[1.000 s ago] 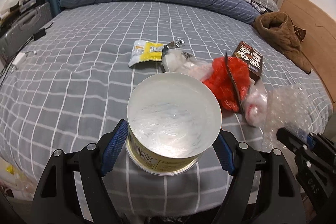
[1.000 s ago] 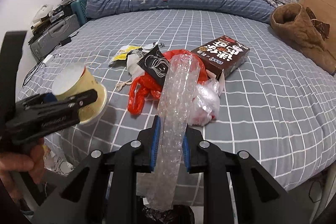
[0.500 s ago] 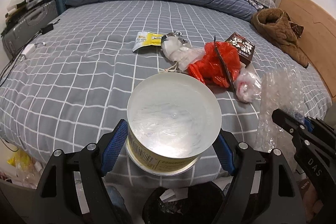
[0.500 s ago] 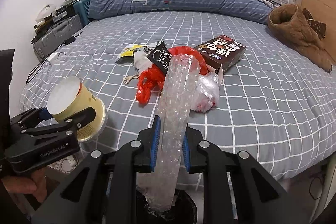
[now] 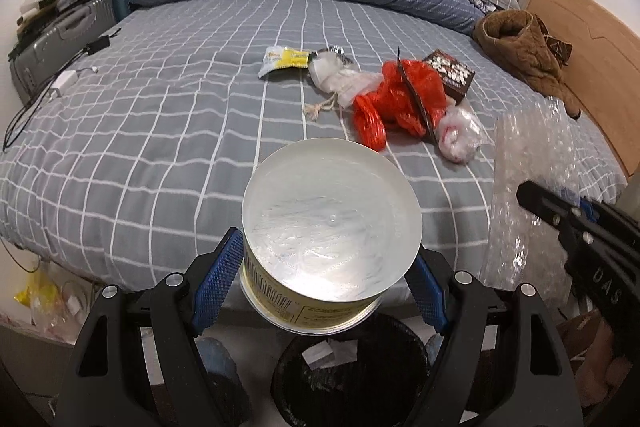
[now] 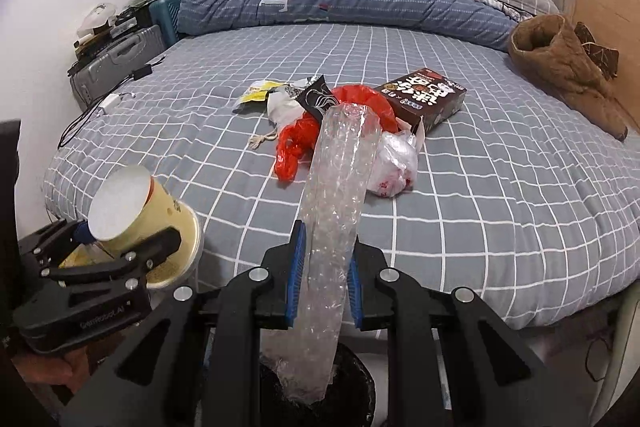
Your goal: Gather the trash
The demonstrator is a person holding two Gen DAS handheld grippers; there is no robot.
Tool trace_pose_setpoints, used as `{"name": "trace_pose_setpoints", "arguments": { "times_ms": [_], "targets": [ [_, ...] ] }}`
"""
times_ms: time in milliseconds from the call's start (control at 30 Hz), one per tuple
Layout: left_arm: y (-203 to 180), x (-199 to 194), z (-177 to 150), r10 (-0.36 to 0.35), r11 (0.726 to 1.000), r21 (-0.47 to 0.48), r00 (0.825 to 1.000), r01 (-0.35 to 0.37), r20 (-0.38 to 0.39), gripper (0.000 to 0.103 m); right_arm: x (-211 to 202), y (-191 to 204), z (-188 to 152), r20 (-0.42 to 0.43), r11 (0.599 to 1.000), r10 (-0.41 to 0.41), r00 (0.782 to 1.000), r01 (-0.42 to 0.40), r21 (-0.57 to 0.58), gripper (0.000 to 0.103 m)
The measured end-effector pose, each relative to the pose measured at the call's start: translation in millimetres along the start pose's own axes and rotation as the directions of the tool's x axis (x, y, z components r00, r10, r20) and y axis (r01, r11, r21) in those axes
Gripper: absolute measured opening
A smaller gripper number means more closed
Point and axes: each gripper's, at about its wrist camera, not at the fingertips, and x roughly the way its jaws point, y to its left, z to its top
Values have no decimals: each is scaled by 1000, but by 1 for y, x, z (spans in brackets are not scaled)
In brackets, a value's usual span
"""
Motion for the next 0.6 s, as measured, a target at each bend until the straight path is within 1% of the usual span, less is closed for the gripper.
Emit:
{"name": "trace_pose_setpoints", "arguments": {
  "times_ms": [300,600],
  "targets": [
    [-2,-4,-29,4,1000,10,999,-4,-33,76,-7,-4,-16,-18,1000,0,1000,0,-1,19],
    [-9,-1,-59,13,1000,30,995,-10,-94,76,-12,-9,-36,-47,1000,0,999,1,16,19]
  ]
}}
